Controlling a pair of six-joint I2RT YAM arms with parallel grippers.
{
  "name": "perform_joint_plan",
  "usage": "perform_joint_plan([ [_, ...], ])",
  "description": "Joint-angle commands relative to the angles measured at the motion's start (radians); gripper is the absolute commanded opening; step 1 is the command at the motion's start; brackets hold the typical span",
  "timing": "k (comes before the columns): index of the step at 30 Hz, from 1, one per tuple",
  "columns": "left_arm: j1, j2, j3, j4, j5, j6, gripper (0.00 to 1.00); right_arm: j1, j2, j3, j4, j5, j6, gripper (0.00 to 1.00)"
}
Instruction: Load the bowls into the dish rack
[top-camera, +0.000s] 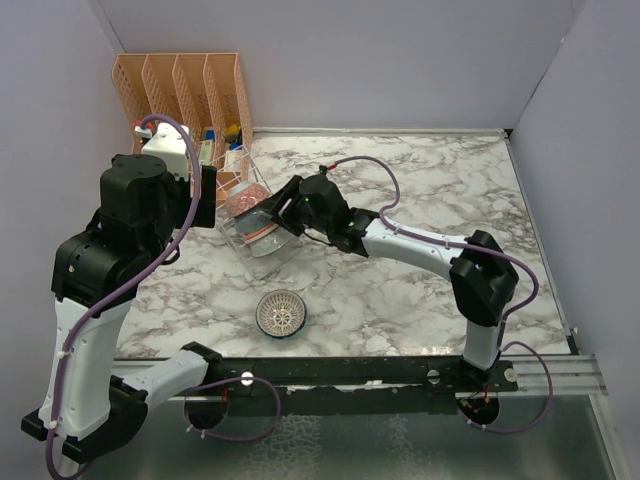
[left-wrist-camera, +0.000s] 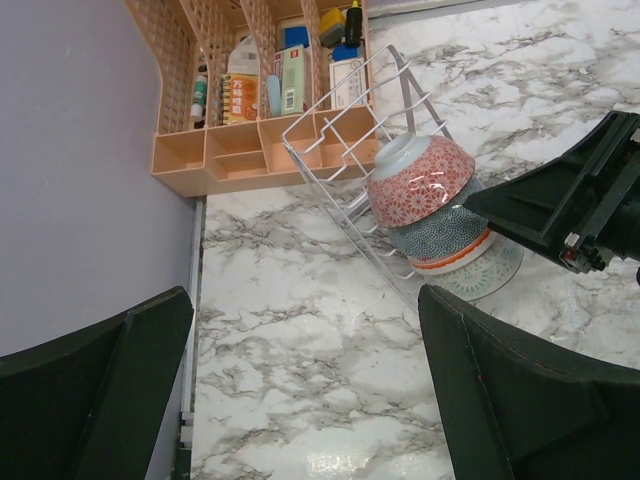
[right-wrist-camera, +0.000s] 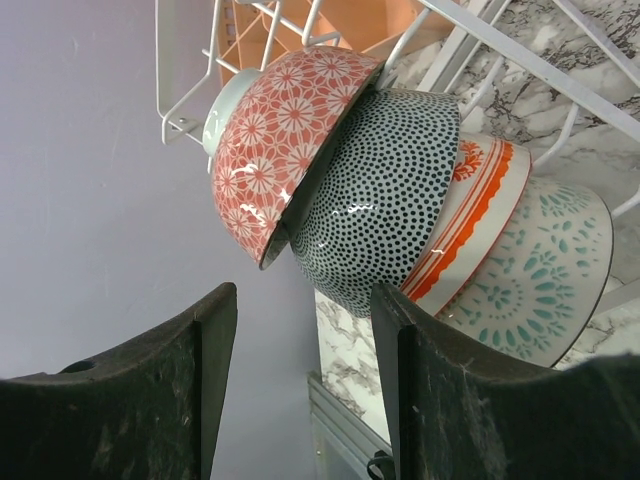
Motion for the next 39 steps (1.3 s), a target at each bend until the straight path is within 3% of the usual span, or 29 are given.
perform_joint_plan([
  [1,-0.003,-0.010,-0.003,0.012,-0.026,0.010,0.99,-0.004,0.030,0.020,-0.038,-0.023,-0.011,0.56],
  [11,-0.003,-0.010,-0.007,0.012,-0.029,0.011,0.99,-0.005,0.053,0.023,-0.017,-0.024,-0.010,0.56],
  [21,-0.003,-0.012,-0.010,0.017,-0.037,0.014,0.99,-0.004,0.053,-0.035,0.235,-0.029,-0.050,0.56],
  [39,-0.004,-0.010,-0.003,0.017,-0.039,0.013,0.99,-0.004,-0.021,-0.096,0.212,-0.074,-0.078,0.56],
])
